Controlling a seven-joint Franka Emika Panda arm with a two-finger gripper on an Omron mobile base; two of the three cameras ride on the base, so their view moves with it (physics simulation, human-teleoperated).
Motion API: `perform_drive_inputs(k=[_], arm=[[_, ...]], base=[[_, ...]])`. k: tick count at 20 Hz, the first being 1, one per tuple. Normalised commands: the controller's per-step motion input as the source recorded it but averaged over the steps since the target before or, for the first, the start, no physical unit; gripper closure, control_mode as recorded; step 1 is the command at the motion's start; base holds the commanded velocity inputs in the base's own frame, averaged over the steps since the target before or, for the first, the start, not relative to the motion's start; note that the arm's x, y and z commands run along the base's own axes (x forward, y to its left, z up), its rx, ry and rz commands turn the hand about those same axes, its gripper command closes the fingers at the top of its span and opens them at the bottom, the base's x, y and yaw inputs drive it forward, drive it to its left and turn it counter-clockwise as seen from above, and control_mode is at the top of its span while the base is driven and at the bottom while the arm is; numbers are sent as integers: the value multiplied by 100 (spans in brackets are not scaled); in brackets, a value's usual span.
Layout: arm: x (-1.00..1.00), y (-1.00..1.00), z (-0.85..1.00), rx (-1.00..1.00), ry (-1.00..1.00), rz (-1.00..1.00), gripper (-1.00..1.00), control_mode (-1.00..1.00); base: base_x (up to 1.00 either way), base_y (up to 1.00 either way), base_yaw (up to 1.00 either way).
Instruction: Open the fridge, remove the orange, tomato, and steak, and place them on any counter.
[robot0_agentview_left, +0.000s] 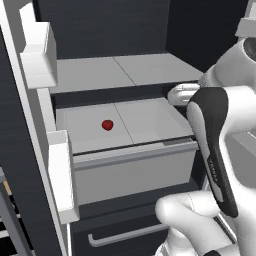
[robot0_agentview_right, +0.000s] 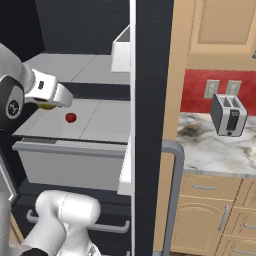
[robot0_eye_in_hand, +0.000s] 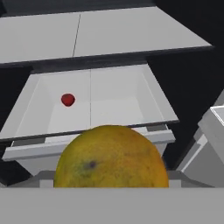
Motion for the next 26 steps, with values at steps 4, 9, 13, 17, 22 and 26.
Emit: perform_drive_inputs(k=[4, 9, 13, 17, 22, 26], arm=[[-100, 0, -9, 0, 0, 0, 100, -100], [-99, 0, -15, 0, 0, 0, 100, -100], [-56, -8, -26, -2, 0, 2, 100, -100], [-6, -33, -29, -3, 0, 3, 100, -100], [0, -32, -27, -4, 0, 3, 100, -100], [0, 0, -3, 0, 2, 0, 100, -100]], base=[[0, 0, 0], [0, 0, 0], [0, 0, 0], [0, 0, 0], [0, 0, 0], [0, 0, 0]])
